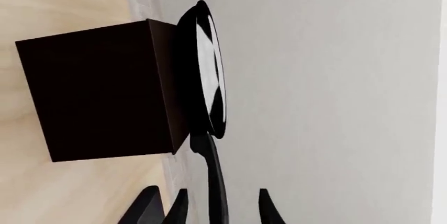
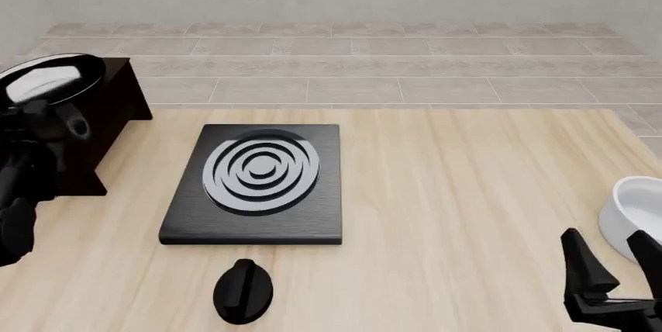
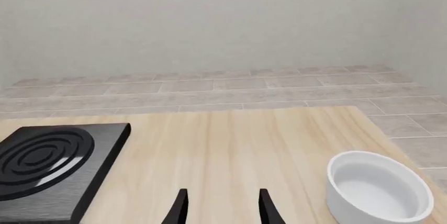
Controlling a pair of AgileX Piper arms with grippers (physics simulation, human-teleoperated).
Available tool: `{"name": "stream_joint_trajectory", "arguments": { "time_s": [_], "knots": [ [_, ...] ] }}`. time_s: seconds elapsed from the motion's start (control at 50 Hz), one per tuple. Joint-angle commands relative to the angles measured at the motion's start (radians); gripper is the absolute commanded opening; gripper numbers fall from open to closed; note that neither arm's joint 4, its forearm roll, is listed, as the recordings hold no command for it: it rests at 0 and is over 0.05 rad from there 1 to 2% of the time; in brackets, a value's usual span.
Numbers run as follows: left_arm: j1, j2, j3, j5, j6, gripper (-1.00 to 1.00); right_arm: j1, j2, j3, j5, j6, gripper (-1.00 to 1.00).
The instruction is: Put the frying pan on top of the cabinet.
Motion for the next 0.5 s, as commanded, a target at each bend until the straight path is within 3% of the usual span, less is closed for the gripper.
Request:
{"name": "stream_joint_trajectory", "arguments": {
  "time_s": [0.02,0.5],
  "knots": [
    [0.013,-0.106,0.042,0.041,0.024,1.0,0.003,-0.01,0.0,0.008,-0.002,1.0],
    [0.027,-0.608,0.179,0.362,0.08,1.0,0.004,-0.109,0.0,0.099,-0.004,1.0]
  ]
}}
